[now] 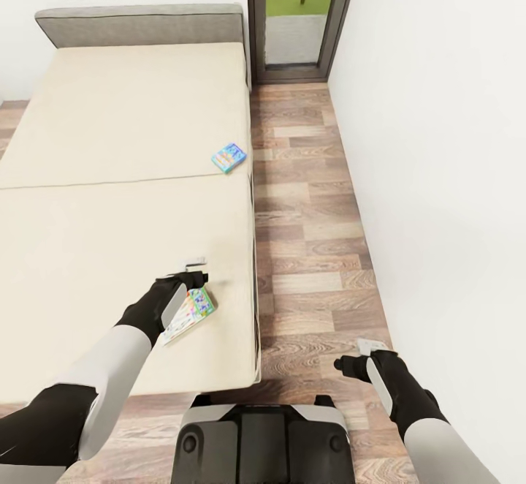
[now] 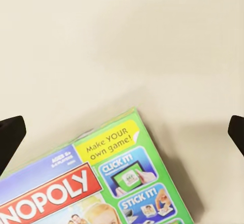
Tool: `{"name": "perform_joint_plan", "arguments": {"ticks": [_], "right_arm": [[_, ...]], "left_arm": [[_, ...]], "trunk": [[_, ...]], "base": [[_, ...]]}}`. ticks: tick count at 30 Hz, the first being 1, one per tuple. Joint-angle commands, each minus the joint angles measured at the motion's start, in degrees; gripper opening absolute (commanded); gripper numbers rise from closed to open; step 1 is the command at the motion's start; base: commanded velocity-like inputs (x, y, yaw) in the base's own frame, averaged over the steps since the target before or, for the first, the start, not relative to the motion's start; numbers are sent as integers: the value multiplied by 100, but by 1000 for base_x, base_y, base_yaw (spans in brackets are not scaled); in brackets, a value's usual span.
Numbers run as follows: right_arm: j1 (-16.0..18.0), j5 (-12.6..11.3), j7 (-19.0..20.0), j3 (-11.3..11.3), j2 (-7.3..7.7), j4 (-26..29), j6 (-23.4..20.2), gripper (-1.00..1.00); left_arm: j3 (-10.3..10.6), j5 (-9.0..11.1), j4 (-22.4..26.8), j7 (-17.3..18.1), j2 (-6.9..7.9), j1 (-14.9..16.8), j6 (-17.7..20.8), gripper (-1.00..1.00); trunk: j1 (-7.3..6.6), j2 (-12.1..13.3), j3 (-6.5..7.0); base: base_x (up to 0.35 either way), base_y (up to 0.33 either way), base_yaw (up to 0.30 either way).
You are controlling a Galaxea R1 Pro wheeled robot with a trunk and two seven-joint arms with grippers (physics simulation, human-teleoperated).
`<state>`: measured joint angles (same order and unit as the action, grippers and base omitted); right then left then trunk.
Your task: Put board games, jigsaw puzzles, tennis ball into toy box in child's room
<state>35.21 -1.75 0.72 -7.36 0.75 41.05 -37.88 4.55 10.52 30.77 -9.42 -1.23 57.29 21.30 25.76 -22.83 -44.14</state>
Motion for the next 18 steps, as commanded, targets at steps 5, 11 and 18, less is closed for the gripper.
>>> {"name": "perform_joint_plan", "arguments": {"ticks": [5,11,18], "right_arm": [[2,-18,6,-11,-8,14,-29,100],[3,-18,0,-11,-27,16,-21,100],[3,-19,-1,-11,-29,17,-25,100]], "left_arm": [[37,49,28,-59,7,1,30,100],[37,43,38,-56,7,3,32,100],[37,43,42,-59,6,4,32,100]], "trunk": [[3,-9,-54],[3,-9,-111],[3,-9,-177]], "base": [[0,0,0],[0,0,0],[0,0,0]]}}
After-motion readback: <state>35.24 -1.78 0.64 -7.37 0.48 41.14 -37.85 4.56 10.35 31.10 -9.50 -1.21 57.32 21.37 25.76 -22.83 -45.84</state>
